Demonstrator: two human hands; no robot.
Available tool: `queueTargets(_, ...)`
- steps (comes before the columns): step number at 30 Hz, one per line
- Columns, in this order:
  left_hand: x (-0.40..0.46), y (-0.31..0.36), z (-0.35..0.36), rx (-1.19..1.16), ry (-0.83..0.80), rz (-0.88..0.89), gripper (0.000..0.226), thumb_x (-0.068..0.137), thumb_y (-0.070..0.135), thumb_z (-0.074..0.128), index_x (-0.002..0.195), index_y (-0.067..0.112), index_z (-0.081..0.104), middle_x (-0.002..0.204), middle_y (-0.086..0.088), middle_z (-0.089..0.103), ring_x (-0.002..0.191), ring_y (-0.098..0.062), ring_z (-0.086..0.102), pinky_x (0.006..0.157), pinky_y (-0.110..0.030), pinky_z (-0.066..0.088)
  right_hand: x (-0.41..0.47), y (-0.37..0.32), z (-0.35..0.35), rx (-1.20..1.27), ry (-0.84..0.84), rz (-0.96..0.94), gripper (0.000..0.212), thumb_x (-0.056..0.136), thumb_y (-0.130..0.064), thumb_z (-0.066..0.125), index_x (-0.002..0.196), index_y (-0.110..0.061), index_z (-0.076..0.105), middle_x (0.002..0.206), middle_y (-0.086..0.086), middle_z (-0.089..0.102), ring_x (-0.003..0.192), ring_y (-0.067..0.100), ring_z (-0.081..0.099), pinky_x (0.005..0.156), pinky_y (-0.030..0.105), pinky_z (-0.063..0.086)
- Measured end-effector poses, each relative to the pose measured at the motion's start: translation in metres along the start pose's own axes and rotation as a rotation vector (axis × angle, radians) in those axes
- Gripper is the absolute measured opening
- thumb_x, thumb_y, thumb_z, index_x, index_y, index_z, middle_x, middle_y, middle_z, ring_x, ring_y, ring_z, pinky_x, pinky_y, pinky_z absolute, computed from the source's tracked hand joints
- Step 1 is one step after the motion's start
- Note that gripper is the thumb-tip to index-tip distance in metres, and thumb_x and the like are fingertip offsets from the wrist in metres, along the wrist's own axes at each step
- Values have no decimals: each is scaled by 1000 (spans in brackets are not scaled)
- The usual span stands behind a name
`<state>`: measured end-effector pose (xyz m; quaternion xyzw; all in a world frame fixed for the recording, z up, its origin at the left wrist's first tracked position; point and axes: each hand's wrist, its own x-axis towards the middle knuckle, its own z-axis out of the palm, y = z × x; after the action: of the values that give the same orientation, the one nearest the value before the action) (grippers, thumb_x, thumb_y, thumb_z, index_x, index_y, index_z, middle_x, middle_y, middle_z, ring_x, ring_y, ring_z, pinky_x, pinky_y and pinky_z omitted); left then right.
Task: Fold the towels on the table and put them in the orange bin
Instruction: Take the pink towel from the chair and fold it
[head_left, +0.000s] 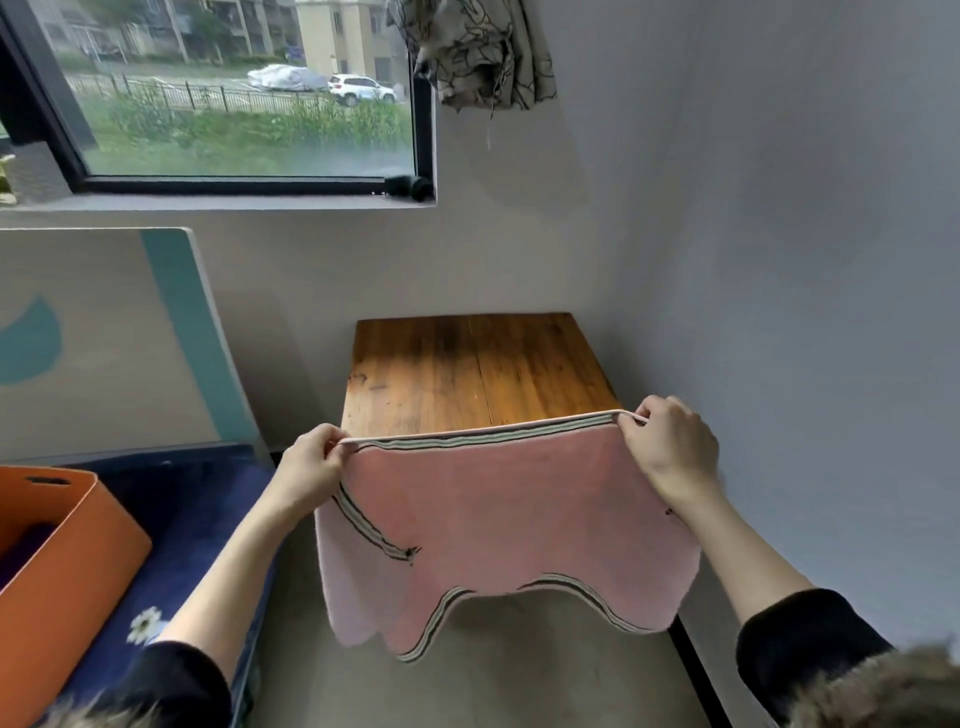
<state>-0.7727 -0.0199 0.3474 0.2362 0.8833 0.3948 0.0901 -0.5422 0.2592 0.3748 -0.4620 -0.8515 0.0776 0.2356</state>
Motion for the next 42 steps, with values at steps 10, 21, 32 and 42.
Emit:
queueTargets(10, 138, -28, 49, 95, -180, -72, 17, 93, 23, 53, 88, 9, 59, 86, -9, 60, 81, -24, 51, 66, -30, 33, 98, -23, 102, -150, -128, 112, 31, 92, -36, 52, 94, -9, 67, 100, 13, 59, 88, 34, 57, 68, 32, 43)
queueTargets(21, 284, -36, 119, 165, -190, -140, 13, 89, 29, 59, 79, 22, 61, 80, -1, 60, 79, -21, 54, 66, -29, 37, 229, -19, 210, -236, -253, 38, 32, 93, -34, 52, 103, -9, 68, 106, 13, 63, 99, 32, 54, 82, 35, 41)
queueTargets(32, 377, -50, 190, 166, -172, -219, 19, 89, 16, 58, 105, 10, 64, 102, -8, 67, 89, -21, 61, 75, -26, 39, 303, -15, 298, -91, -395, 0, 35, 90, -17, 54, 124, -11, 58, 124, 13, 56, 117, 32, 45, 97, 38, 32)
queueTargets(42, 296, -124, 226, 212, -529, -247, 34, 88, 11, 55, 121, 8, 55, 124, -12, 55, 110, -25, 53, 90, -30, 41, 187, -51, 368, -47, -894, -75, 52, 96, -30, 44, 144, -14, 31, 151, 8, 29, 138, 23, 26, 109, 33, 25)
